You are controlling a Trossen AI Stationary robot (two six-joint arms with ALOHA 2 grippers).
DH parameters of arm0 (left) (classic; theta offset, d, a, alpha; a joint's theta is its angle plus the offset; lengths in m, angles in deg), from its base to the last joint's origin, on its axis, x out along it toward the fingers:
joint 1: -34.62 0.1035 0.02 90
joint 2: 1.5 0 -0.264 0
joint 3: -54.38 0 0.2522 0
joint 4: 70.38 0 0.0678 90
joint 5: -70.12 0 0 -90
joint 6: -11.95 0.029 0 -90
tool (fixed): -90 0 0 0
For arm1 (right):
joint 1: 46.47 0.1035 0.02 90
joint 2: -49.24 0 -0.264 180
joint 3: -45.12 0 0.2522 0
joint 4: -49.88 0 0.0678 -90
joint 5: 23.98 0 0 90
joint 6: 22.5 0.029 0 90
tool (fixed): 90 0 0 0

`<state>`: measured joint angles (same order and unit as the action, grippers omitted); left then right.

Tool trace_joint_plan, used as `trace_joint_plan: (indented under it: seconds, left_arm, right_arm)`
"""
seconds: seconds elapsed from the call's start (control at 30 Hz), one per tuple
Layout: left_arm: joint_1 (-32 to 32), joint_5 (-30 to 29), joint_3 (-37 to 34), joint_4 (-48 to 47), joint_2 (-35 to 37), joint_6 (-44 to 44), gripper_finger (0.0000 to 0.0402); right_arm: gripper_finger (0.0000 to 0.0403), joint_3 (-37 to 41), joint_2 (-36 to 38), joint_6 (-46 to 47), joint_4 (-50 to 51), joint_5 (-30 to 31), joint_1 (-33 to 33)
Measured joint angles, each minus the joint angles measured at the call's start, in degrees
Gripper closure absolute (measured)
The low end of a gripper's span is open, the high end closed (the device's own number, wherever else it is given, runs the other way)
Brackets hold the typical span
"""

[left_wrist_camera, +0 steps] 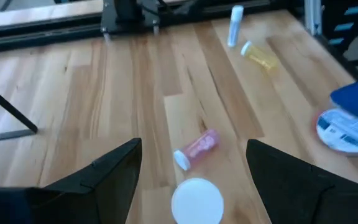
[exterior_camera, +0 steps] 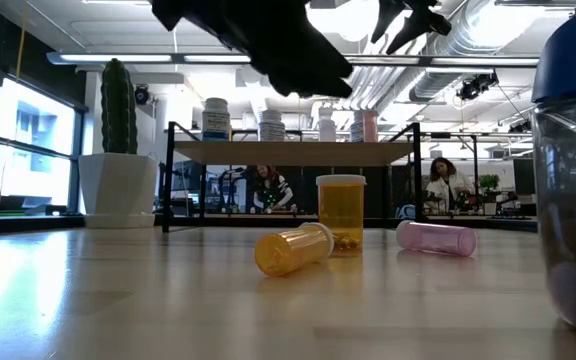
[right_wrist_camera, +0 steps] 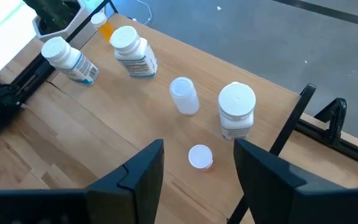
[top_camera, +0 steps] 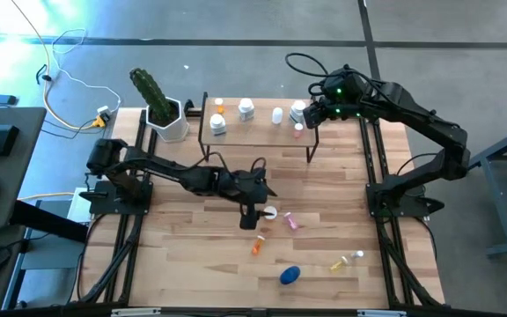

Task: Pick and place medicine bottles onto shelf by color
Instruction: Put the top orange pill bottle on the shelf

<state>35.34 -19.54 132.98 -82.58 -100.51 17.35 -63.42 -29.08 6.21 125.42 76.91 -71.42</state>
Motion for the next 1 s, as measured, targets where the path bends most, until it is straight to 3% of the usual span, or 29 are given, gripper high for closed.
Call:
trace_joint_plan:
  seconds: [0.53,1.0]
  left_arm:
    - [-0.1,0.8,0.0,-0.3,-7.9,-0.6,0.0122]
    - [-0.4,0.9,0.0,0.5,-9.2,-0.7,0.0122]
  right_arm:
    - [0.0217,0.0,0.0,-0.2,0.1,0.0,0.0]
    - [0.0217,0.0,0.0,-0.2,0.1,0.0,0.0]
